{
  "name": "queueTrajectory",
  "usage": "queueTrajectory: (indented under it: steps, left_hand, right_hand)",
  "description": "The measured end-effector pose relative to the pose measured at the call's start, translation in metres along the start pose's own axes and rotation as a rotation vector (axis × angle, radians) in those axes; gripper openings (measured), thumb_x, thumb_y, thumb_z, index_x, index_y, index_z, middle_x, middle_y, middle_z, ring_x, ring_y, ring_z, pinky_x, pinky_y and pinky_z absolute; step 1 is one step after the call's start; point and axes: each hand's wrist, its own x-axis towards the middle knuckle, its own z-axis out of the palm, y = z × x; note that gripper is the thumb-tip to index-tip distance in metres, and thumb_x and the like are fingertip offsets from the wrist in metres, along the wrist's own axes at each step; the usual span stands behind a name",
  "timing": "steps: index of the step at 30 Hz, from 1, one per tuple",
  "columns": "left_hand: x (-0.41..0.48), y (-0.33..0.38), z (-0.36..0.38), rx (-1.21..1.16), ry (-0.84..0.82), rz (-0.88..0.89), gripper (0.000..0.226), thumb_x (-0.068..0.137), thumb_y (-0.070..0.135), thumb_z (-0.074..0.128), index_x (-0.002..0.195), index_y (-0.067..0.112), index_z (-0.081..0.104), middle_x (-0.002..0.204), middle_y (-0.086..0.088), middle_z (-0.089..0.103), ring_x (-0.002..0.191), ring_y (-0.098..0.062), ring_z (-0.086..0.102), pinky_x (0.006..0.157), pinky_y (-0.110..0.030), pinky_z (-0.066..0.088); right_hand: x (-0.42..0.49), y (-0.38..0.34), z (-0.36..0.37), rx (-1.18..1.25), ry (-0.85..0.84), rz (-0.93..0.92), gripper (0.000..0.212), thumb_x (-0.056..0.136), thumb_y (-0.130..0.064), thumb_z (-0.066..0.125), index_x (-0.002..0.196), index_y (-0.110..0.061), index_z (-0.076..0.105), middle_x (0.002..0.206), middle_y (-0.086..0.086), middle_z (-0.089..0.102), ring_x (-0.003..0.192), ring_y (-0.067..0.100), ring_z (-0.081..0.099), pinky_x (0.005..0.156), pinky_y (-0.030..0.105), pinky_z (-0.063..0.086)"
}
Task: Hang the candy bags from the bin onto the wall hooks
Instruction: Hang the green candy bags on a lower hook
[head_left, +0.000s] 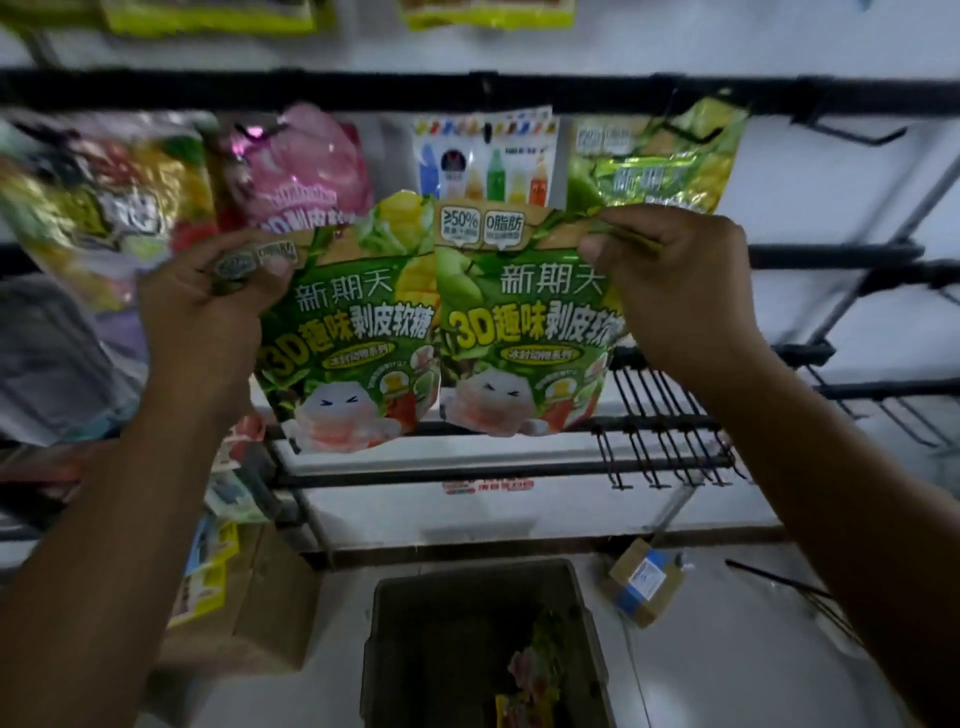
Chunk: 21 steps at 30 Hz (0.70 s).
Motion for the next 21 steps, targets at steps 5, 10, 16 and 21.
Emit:
queueTrajectory:
  steps: [5, 10, 16, 21]
  left_hand:
    - [0.017, 0.037, 0.005, -0.054, 0.032, 0.01, 0.017, 0.087, 0.01, 0.07, 0.087, 0.026, 0.073, 0.083, 0.012, 0.074, 0.093, -0.024, 0.07, 0.086, -0.049, 0.058]
    - [0.029, 0.06, 0.015, -0.061, 0.017, 0.029, 0.018, 0.087, 0.012, 0.072, 0.086, 0.029, 0.074, 0.09, 0.002, 0.073, 0.096, -0.03, 0.07, 0.086, -0.052, 0.057]
    - [0.028, 0.077, 0.032, -0.091, 0.042, 0.017, 0.03, 0.087, 0.011, 0.071, 0.077, 0.038, 0.076, 0.083, 0.015, 0.073, 0.096, -0.023, 0.068, 0.09, -0.045, 0.056]
    - [0.016, 0.075, 0.046, -0.12, 0.039, -0.01, 0.023, 0.088, 0.009, 0.069, 0.088, 0.032, 0.072, 0.093, 0.009, 0.072, 0.1, -0.025, 0.067, 0.088, -0.042, 0.055]
  right_hand:
    - [0.023, -0.024, -0.021, 0.004, -0.022, 0.027, 0.015, 0.09, -0.025, 0.069, 0.103, -0.029, 0.075, 0.076, -0.023, 0.066, 0.074, 0.023, 0.066, 0.06, 0.032, 0.052]
    - [0.044, -0.033, -0.04, -0.004, -0.037, 0.051, 0.014, 0.088, -0.029, 0.071, 0.102, -0.031, 0.074, 0.06, -0.021, 0.066, 0.049, 0.011, 0.058, 0.044, 0.022, 0.042]
    - [0.057, -0.035, -0.062, -0.033, -0.027, 0.044, 0.008, 0.088, -0.031, 0.07, 0.094, -0.031, 0.075, 0.078, -0.022, 0.069, 0.068, -0.003, 0.064, 0.061, 0.016, 0.047]
    - [0.056, -0.022, -0.077, -0.064, -0.056, 0.098, 0.008, 0.089, -0.034, 0.069, 0.094, -0.031, 0.075, 0.077, 0.0, 0.075, 0.068, 0.026, 0.068, 0.054, 0.032, 0.052]
